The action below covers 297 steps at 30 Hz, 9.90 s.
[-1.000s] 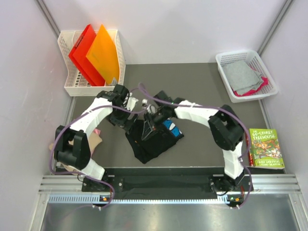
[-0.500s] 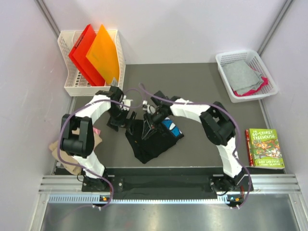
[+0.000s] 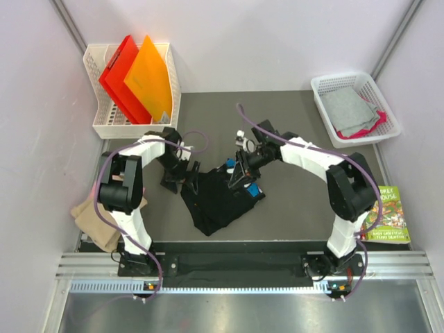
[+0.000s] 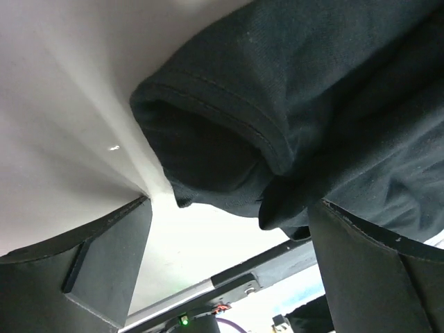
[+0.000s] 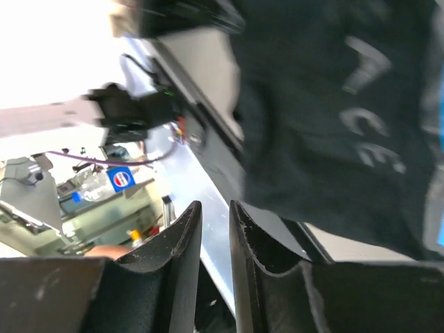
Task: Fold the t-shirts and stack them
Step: Smooth out wrinkles on the folded tshirt, then put the neatly folded tshirt into the corner of the board with the left arm
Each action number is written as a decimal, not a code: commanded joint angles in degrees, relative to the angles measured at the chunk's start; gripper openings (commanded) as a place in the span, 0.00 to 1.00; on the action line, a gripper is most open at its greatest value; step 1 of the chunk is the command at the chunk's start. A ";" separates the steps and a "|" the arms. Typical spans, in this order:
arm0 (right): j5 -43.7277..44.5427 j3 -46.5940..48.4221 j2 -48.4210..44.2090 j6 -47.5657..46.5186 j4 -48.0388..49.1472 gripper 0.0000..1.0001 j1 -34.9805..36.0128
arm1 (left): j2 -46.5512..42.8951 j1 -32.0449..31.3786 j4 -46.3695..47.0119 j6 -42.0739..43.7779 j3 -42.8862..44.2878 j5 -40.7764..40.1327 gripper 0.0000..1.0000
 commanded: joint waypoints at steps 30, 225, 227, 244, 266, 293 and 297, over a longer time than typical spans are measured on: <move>4.42 -5.87 16.18 0.02 9.24 0.17 -0.54 | 13.66 -1.49 8.48 4.27 -2.36 12.07 0.99; 4.16 -12.37 0.27 -4.19 3.53 0.15 -1.50 | -8.06 47.02 -16.91 55.95 6.42 -9.74 0.13; 4.16 -12.20 0.27 -4.28 3.18 0.15 -1.51 | -8.32 47.20 -16.12 55.33 6.42 -10.44 0.12; 4.16 -12.20 -0.35 -4.98 2.56 0.15 -1.51 | -4.89 54.75 -12.08 53.05 15.57 -11.58 0.00; 3.90 -12.64 -0.08 -5.42 3.27 0.15 -1.51 | -12.02 53.53 -32.77 56.64 33.74 2.55 0.99; 5.30 -14.66 -4.47 -6.39 0.37 0.15 -2.29 | 3.83 52.03 -32.81 61.74 6.42 -2.10 0.89; 5.48 -14.75 -5.36 -6.57 0.10 0.16 -3.00 | -3.74 50.80 -32.81 62.62 7.91 -4.55 0.93</move>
